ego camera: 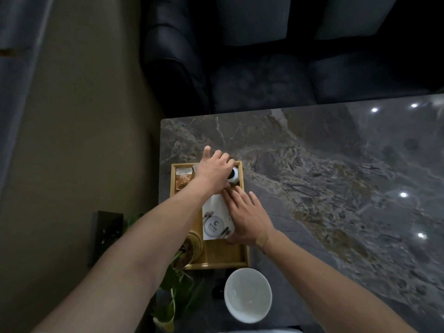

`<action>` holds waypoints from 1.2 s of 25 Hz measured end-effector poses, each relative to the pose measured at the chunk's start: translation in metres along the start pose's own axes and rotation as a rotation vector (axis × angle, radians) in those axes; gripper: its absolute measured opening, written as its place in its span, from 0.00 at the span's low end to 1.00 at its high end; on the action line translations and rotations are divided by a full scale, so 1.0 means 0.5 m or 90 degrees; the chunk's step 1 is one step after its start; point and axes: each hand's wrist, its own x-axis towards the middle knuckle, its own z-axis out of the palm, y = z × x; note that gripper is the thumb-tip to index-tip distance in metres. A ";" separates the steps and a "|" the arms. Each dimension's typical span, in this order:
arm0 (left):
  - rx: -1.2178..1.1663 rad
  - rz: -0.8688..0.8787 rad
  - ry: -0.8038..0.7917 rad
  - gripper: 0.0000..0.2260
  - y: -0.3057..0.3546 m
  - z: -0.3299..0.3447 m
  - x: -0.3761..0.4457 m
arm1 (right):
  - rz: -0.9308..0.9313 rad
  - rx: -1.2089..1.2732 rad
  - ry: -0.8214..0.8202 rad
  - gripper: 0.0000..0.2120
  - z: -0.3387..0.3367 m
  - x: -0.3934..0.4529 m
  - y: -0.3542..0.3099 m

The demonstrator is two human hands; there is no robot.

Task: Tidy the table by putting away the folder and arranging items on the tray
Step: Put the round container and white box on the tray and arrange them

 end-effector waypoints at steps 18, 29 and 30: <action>-0.265 -0.155 -0.115 0.29 -0.053 -0.013 -0.231 | 0.011 0.025 0.039 0.45 -0.045 -0.030 0.045; -0.224 -0.113 -0.141 0.26 -0.024 0.010 -0.194 | 0.038 0.042 0.054 0.40 -0.050 -0.023 0.050; -0.223 -0.111 -0.141 0.26 -0.022 0.008 -0.194 | 0.041 0.040 0.055 0.39 -0.051 -0.024 0.052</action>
